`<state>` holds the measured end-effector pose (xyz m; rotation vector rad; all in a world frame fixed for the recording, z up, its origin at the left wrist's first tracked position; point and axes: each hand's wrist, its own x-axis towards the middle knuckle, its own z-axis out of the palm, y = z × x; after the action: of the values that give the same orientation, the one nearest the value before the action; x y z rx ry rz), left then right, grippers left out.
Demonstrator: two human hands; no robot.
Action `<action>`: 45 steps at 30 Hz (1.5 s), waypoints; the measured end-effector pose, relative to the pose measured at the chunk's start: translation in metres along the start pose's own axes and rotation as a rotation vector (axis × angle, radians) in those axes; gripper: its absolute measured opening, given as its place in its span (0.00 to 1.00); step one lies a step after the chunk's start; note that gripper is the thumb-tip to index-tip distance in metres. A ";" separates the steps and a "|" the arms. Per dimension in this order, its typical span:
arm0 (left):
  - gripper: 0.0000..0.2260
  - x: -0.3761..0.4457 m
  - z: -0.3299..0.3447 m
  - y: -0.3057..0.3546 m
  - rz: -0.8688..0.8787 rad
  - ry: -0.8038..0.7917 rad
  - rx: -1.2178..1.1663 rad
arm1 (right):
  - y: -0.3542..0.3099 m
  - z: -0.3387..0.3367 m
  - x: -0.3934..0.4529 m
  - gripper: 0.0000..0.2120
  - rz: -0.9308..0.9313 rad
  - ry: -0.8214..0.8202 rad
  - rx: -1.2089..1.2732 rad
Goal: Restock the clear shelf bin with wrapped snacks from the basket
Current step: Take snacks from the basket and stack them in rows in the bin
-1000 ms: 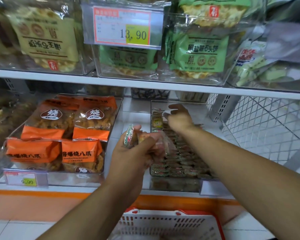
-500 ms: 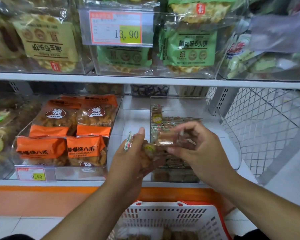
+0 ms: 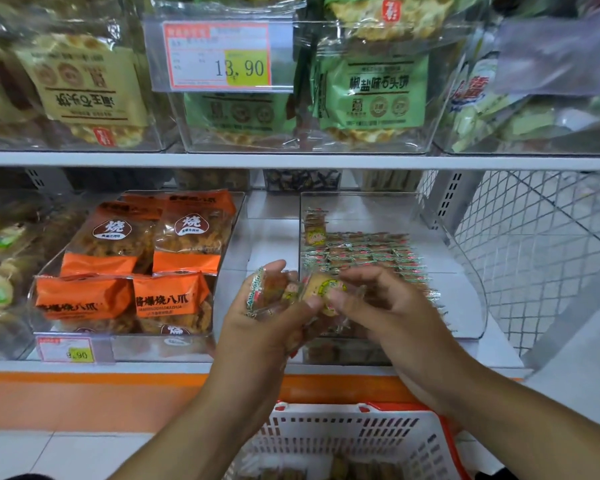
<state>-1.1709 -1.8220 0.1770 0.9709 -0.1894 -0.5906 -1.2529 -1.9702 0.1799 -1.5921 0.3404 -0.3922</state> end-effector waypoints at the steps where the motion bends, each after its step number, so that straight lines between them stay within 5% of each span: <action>1: 0.24 0.000 0.001 -0.001 0.011 -0.006 0.009 | 0.000 0.000 0.001 0.18 0.057 -0.018 0.074; 8: 0.27 0.003 0.003 0.009 0.051 0.004 0.046 | -0.001 -0.003 0.004 0.13 0.162 -0.010 0.265; 15: 0.28 0.008 -0.004 0.008 0.076 -0.021 0.109 | 0.000 -0.011 0.007 0.11 0.141 0.018 0.195; 22: 0.25 0.010 -0.011 0.002 0.115 -0.088 0.375 | -0.005 -0.015 0.008 0.19 0.428 -0.226 0.330; 26: 0.22 0.011 -0.011 0.006 0.109 -0.060 0.412 | -0.010 -0.023 0.018 0.19 0.415 -0.353 0.268; 33: 0.17 0.017 0.001 0.005 0.006 -0.074 0.399 | 0.014 -0.019 0.099 0.23 0.231 0.070 -0.183; 36: 0.19 0.016 0.003 0.001 0.000 -0.099 0.447 | 0.035 -0.012 0.139 0.21 0.212 0.185 -0.177; 45: 0.15 0.027 -0.004 0.001 -0.066 -0.150 0.373 | 0.062 -0.003 0.199 0.26 0.203 0.255 -0.384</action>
<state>-1.1469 -1.8333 0.1731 1.2973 -0.4131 -0.7042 -1.0750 -2.0658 0.1268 -1.8619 0.8055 -0.3888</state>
